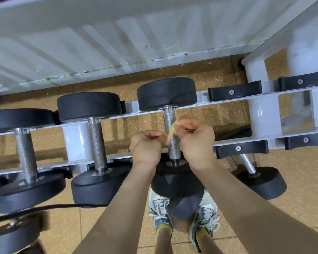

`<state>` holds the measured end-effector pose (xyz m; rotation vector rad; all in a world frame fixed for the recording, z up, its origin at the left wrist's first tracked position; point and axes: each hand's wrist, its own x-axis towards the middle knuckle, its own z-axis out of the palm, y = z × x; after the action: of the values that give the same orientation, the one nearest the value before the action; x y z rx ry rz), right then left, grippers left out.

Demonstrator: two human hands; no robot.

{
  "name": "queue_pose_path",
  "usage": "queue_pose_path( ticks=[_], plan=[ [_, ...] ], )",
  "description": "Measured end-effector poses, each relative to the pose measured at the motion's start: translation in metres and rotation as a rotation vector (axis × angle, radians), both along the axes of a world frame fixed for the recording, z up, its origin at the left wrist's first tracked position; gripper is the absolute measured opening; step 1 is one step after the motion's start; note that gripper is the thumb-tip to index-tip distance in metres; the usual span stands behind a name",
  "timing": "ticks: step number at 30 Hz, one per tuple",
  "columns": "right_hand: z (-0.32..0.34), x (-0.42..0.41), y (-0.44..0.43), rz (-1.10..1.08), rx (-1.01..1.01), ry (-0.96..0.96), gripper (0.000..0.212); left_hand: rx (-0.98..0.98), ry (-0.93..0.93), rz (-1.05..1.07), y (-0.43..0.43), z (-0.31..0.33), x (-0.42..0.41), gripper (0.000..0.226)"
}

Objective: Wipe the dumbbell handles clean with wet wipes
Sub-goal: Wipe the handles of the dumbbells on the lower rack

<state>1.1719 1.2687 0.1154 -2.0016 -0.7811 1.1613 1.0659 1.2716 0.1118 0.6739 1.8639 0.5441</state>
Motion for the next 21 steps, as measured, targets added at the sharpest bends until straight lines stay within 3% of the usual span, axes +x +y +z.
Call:
queue_pose_path(
  ticks=[3,5,8,11,13,16,18,21],
  plan=[
    [-0.006,-0.018,0.032,-0.154,0.119,-0.044,0.009,0.131,-0.124,0.264,0.022,0.003,0.014,0.018],
    [-0.013,-0.028,0.025,-0.041,0.188,-0.171,0.007,0.155,-0.161,0.352,0.026,0.002,0.016,0.014],
    [-0.022,-0.03,0.003,0.275,0.29,-0.357,0.03,0.084,-0.153,0.279,0.012,-0.002,0.008,0.008],
    [-0.025,-0.018,0.014,0.23,0.285,-0.45,0.024,0.028,-0.277,0.274,0.0,-0.006,0.004,0.006],
    [-0.027,-0.016,0.025,-0.02,0.17,-0.297,0.019,0.099,-0.305,0.279,0.004,-0.007,0.004,0.007],
    [-0.027,-0.02,0.035,-0.331,-0.011,0.189,0.019,0.18,-0.296,0.241,0.019,-0.007,0.01,0.007],
    [-0.026,-0.017,0.042,-0.296,-0.113,0.334,0.031,0.207,-0.221,0.21,0.027,-0.01,0.014,0.007],
    [-0.022,-0.012,0.041,-0.161,-0.15,0.385,0.03,0.267,-0.009,0.008,0.02,-0.013,0.011,0.007]
  ],
)
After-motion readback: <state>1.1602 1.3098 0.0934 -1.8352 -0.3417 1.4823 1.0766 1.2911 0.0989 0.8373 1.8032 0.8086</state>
